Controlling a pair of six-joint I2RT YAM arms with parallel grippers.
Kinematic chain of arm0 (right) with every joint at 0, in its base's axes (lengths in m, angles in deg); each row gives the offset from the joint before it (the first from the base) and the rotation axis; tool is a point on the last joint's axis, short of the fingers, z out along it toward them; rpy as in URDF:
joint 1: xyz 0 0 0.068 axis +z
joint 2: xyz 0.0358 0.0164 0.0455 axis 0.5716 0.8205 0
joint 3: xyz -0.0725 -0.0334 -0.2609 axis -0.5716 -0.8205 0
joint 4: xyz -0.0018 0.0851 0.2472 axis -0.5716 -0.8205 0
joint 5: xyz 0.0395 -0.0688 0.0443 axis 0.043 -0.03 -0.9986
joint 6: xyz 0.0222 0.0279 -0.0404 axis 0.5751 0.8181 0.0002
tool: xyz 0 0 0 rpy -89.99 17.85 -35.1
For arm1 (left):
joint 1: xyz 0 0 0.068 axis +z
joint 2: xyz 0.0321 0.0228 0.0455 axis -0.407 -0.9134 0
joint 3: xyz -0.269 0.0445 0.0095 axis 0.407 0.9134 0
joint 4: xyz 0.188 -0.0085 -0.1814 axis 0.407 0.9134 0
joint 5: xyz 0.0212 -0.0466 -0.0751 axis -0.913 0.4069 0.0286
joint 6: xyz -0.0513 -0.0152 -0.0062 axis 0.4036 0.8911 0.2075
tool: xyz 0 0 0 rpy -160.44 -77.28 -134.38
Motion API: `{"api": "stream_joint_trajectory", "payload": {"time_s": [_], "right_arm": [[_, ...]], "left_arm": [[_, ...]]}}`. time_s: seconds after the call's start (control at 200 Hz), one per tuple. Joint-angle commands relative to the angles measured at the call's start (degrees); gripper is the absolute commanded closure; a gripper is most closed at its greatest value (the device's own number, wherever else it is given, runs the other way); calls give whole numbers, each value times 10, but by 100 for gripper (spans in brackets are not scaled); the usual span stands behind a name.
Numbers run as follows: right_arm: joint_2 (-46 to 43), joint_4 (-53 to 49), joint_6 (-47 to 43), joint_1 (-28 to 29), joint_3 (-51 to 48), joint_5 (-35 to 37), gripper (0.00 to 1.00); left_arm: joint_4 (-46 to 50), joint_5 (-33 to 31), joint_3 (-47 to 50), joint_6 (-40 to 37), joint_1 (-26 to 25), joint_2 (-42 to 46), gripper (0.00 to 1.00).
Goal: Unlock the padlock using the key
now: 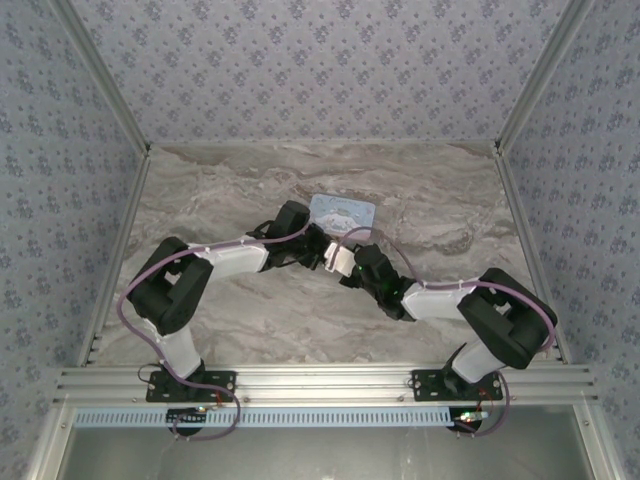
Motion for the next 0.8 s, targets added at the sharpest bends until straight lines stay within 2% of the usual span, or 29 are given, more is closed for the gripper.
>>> {"api": "stream_joint_trajectory", "payload": {"time_s": [0.0,0.19,0.365,0.49,0.54,0.625,0.794], "right_arm": [[-12,-6,127,-4,17,29,100],[22,38,236,-9,0,-3,100],[38,44,261,-14,0,-23,100],[39,45,295,-28,-2,-49,100],[39,45,316,-34,-4,-61,100],[39,44,362,-45,-4,-89,100],[41,47,459,-62,-9,-134,100]], "left_arm": [[-17,18,-2,15,-4,4,100],[-24,19,4,19,-5,1,100],[-21,13,7,16,-4,2,100],[-14,5,11,9,-3,5,76],[-14,3,16,4,-1,9,71],[-14,-4,27,-6,5,22,54],[28,-22,34,-54,21,70,38]]}}
